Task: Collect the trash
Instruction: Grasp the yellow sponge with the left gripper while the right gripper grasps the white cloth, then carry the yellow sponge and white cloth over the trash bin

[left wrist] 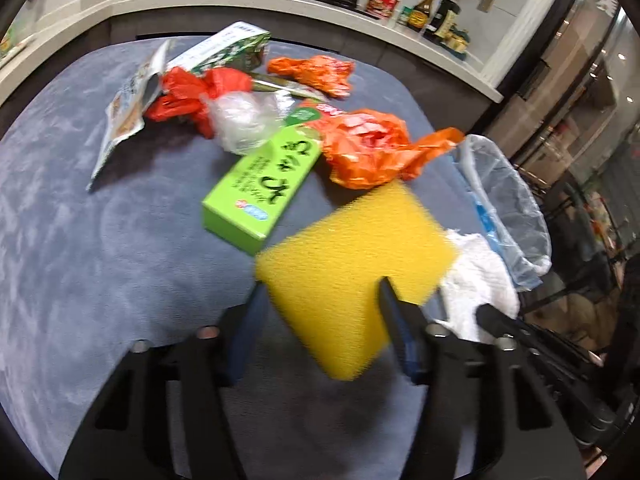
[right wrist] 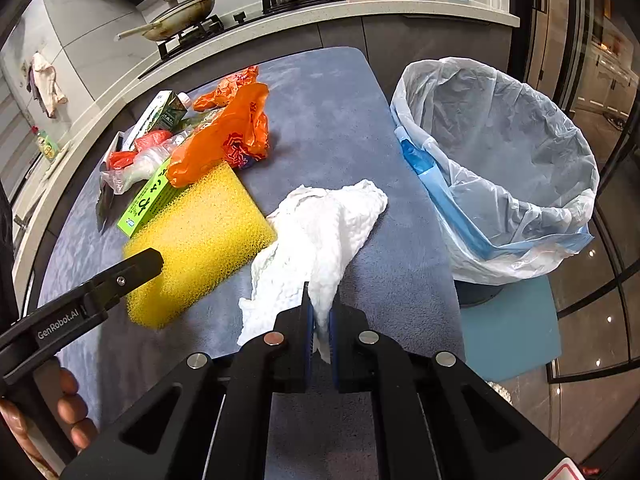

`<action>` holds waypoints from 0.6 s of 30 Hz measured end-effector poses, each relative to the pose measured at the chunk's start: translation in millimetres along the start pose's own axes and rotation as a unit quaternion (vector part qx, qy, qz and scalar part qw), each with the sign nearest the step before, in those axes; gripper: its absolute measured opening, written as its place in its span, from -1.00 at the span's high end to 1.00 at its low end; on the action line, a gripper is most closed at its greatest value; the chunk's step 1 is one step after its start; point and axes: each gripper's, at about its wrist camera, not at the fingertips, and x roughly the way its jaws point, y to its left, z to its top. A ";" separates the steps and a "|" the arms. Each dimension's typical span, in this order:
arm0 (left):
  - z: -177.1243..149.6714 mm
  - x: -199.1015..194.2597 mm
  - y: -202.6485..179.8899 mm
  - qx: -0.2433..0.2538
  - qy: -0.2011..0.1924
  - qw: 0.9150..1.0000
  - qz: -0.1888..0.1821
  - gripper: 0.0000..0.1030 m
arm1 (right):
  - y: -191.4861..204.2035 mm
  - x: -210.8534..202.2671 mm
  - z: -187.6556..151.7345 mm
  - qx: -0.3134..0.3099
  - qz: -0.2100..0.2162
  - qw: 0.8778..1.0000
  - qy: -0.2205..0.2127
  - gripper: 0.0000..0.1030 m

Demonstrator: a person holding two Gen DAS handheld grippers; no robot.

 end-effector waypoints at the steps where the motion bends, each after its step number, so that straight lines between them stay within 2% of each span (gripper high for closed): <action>1: -0.2 -1.0 -2.1 0.005 -0.002 1.000 0.004 0.08 | 0.1 0.1 0.1 0.000 0.000 1.000 0.000 0.88; 9: 2.2 -19.6 -6.2 0.020 -0.016 1.000 0.005 0.52 | 0.2 -11.4 1.0 0.002 0.007 1.000 -0.012 0.88; 18: 2.4 -49.7 -21.8 0.052 -0.033 0.998 0.007 0.61 | -2.8 -41.8 10.1 0.006 0.020 0.999 -0.043 0.88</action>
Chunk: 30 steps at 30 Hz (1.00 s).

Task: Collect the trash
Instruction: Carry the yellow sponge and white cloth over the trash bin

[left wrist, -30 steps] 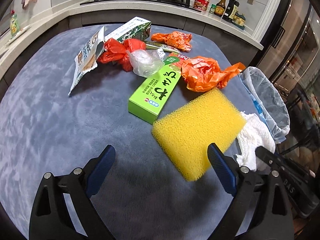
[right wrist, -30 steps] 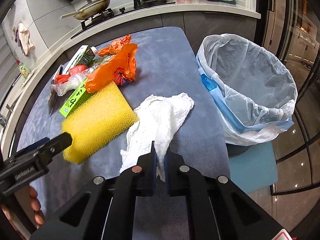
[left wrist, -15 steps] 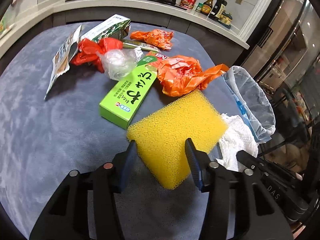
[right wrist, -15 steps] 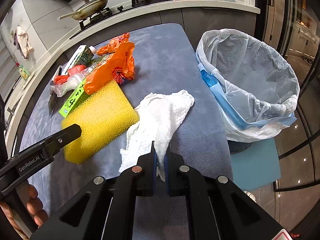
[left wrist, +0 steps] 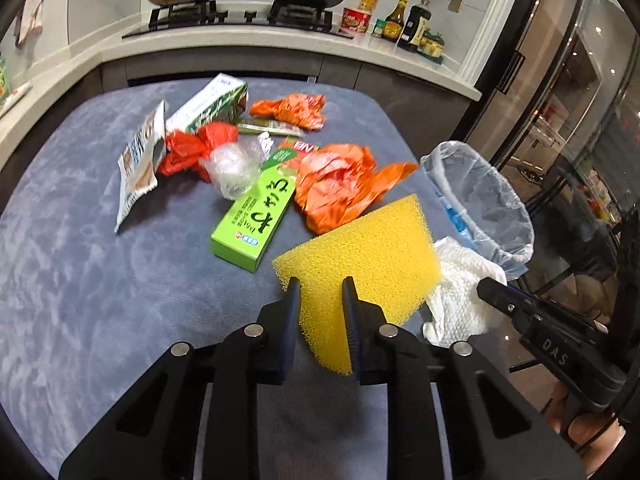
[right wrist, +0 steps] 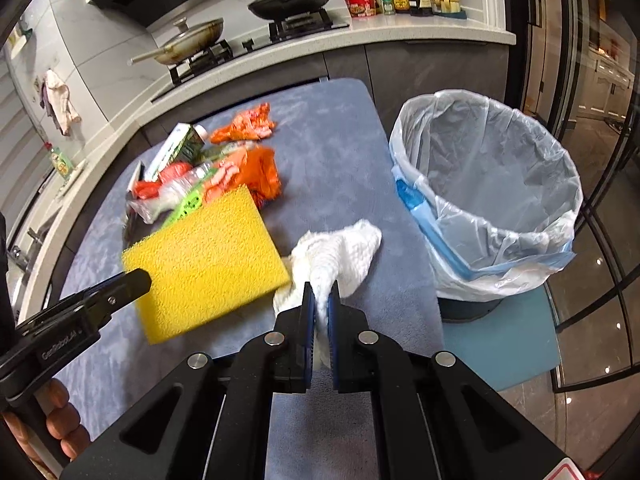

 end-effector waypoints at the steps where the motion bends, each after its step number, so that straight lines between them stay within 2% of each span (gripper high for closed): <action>1: 1.5 -5.2 -3.4 0.005 -0.003 1.000 -0.002 0.61 | -0.4 -3.0 1.3 0.001 0.001 1.000 -0.003 0.89; 10: 21.4 -27.5 -33.2 0.049 -0.014 0.999 0.000 0.62 | -12.4 -43.5 28.8 0.010 0.001 0.998 -0.057 0.92; 17: 54.3 -27.7 -70.7 0.091 -0.033 0.995 0.003 0.62 | -37.8 -71.6 59.2 0.026 -0.011 0.994 -0.109 0.92; 24: 94.1 3.0 -123.6 0.129 -0.047 0.990 -0.007 0.62 | -88.0 -77.9 91.9 0.053 -0.053 0.987 -0.143 0.92; 30: 113.1 46.9 -167.6 0.153 -0.033 0.988 -0.012 0.62 | -125.1 -57.0 110.4 0.069 -0.079 0.985 -0.135 0.92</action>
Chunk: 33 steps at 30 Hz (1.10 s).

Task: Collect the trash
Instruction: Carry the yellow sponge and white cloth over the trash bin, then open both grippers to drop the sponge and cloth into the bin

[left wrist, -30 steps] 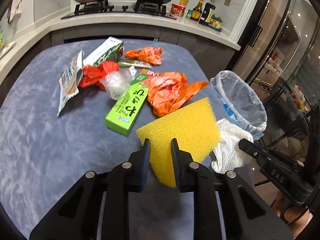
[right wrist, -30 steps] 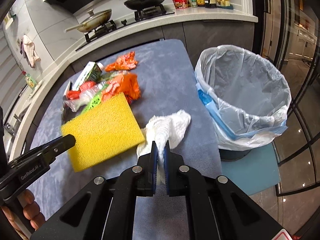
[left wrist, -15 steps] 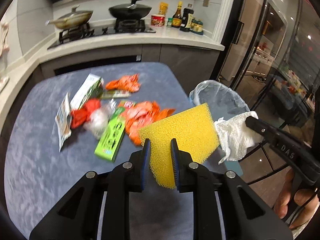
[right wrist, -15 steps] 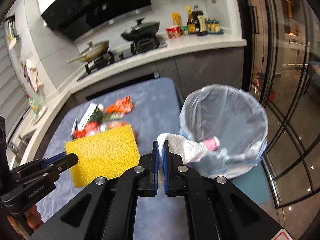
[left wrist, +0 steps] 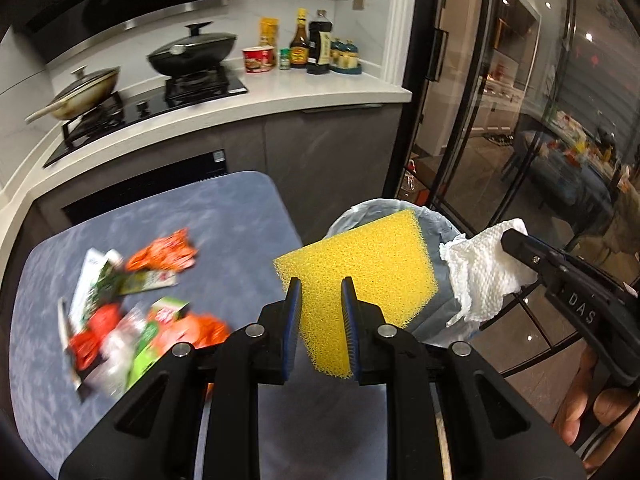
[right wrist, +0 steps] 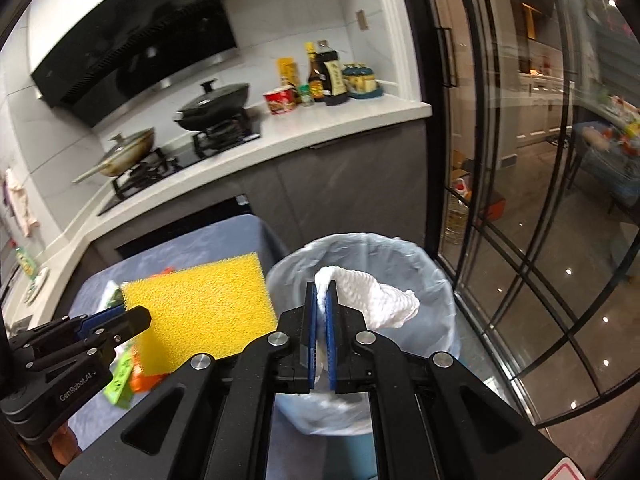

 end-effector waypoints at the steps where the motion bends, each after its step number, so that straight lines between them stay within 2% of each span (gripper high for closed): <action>1: 3.8 10.4 -6.5 0.003 0.004 1.000 -0.001 0.62 | -6.2 8.2 1.7 0.002 -0.005 1.000 0.003 0.92; 12: 16.1 64.5 -45.9 0.009 0.029 0.999 -0.017 0.62 | -38.4 51.6 3.9 0.017 -0.018 0.999 0.035 0.89; 15: 16.3 74.0 -51.3 0.006 0.036 0.999 -0.020 0.58 | -41.4 55.3 3.8 0.017 -0.019 0.999 0.038 0.73; 17: 15.2 78.5 -52.3 0.003 0.041 0.999 -0.024 0.59 | -42.4 54.7 2.8 0.014 -0.024 0.999 0.034 0.53; 18: 14.7 79.2 -52.6 0.002 0.041 0.999 -0.021 0.47 | -42.7 53.5 2.5 0.013 -0.025 0.999 0.032 0.51; 19: 13.7 78.9 -54.0 0.004 0.038 0.999 -0.017 0.27 | -42.8 52.8 2.9 0.014 -0.026 0.999 0.030 0.48; 21: 13.5 76.3 -56.9 0.007 0.029 0.999 -0.014 0.09 | -44.4 50.0 3.8 0.018 -0.026 0.999 0.027 0.42; 33: 9.5 53.8 -47.3 0.000 0.016 1.000 -0.008 0.07 | -32.3 23.7 1.7 0.017 -0.011 1.000 0.011 0.36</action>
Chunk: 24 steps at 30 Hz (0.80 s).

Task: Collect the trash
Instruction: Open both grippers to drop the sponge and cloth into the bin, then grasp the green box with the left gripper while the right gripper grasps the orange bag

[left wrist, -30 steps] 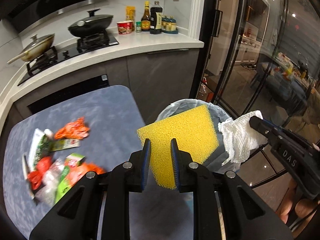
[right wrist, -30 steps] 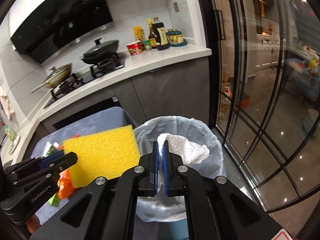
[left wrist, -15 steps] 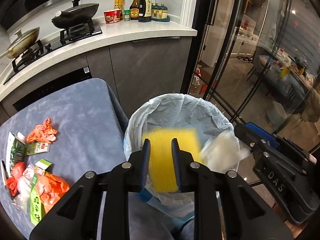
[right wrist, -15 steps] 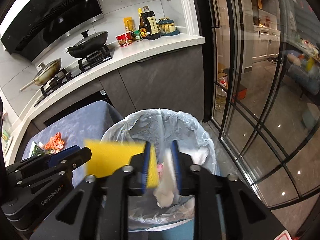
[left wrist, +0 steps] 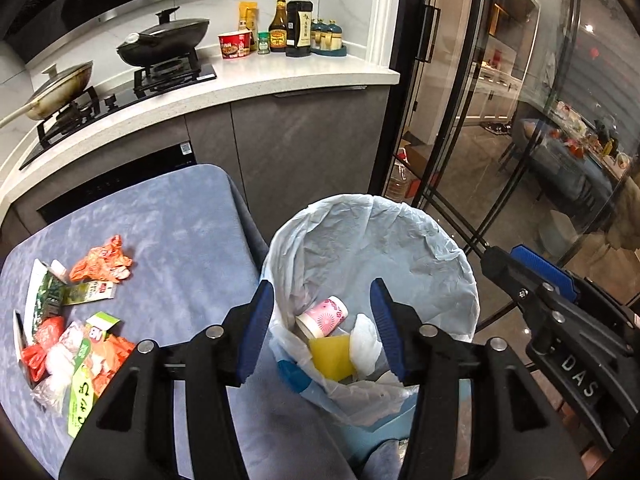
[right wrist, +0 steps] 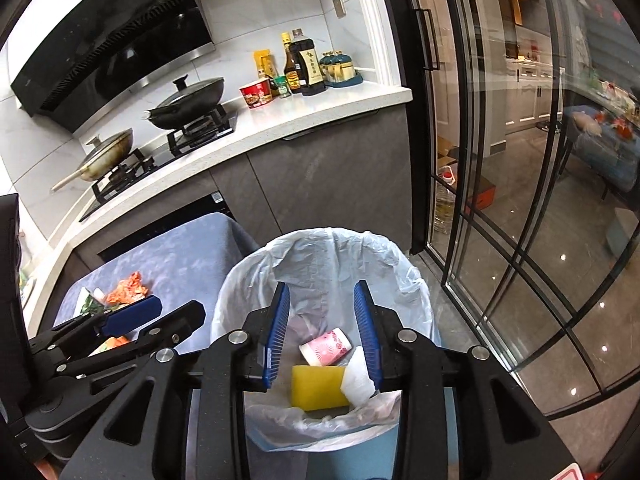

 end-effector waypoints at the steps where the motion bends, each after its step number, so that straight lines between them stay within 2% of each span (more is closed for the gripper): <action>1: -1.5 -4.2 3.1 -0.002 -0.002 1.000 0.003 0.07 | 3.8 -2.9 -1.1 -0.002 0.002 1.000 0.000 0.36; 6: -10.0 -22.8 19.8 -0.018 -0.007 1.000 0.011 0.03 | 25.1 -15.2 -8.0 -0.013 0.018 1.000 -0.002 0.36; 8: -16.4 -32.3 30.1 -0.023 -0.010 1.000 0.019 -0.06 | 36.8 -20.8 -13.1 -0.019 0.028 0.999 -0.001 0.34; 14: -42.2 -56.6 69.8 -0.045 -0.011 0.998 0.050 -0.07 | 74.4 -30.3 -32.9 -0.043 0.055 0.998 0.011 0.32; 19: -73.2 -74.3 108.3 -0.068 -0.007 0.994 0.090 -0.39 | 105.7 -33.0 -51.8 -0.063 0.074 0.995 0.027 0.29; 24: -108.3 -81.5 150.2 -0.093 0.011 0.988 0.122 -0.43 | 134.6 -31.4 -70.1 -0.079 0.088 0.992 0.042 0.19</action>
